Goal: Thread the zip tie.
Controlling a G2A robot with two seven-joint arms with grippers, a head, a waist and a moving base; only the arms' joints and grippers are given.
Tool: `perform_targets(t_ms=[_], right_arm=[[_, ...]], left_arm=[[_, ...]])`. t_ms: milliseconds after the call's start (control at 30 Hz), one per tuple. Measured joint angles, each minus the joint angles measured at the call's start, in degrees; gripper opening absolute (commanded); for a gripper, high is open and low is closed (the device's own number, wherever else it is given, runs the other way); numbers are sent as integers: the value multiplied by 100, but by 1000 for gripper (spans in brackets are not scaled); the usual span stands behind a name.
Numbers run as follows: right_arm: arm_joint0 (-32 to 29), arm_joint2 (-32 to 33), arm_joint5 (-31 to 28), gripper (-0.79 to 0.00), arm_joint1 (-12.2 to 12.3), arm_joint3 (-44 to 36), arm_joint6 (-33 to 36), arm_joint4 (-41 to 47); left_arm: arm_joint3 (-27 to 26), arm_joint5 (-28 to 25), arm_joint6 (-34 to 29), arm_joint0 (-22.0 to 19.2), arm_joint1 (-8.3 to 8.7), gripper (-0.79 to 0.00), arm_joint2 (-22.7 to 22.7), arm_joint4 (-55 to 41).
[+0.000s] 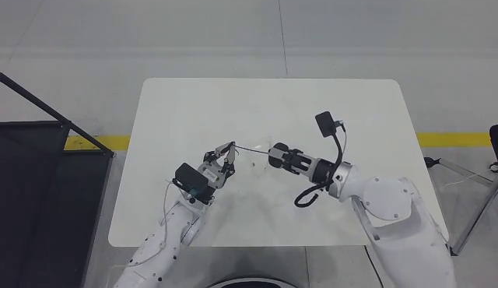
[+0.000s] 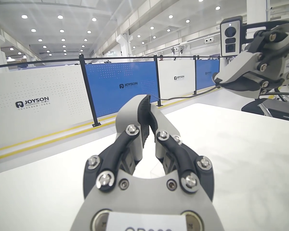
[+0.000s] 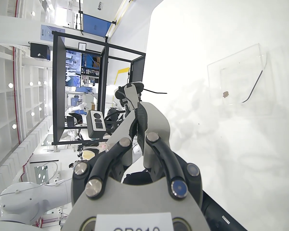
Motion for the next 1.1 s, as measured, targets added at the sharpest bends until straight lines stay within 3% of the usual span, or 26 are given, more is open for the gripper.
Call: perform_targets(t_ms=[1100], right_arm=[[50, -89, 143, -785, 41, -1, -69, -23]], left_arm=[[0, 1, 1, 0, 0, -785, 0, -1]])
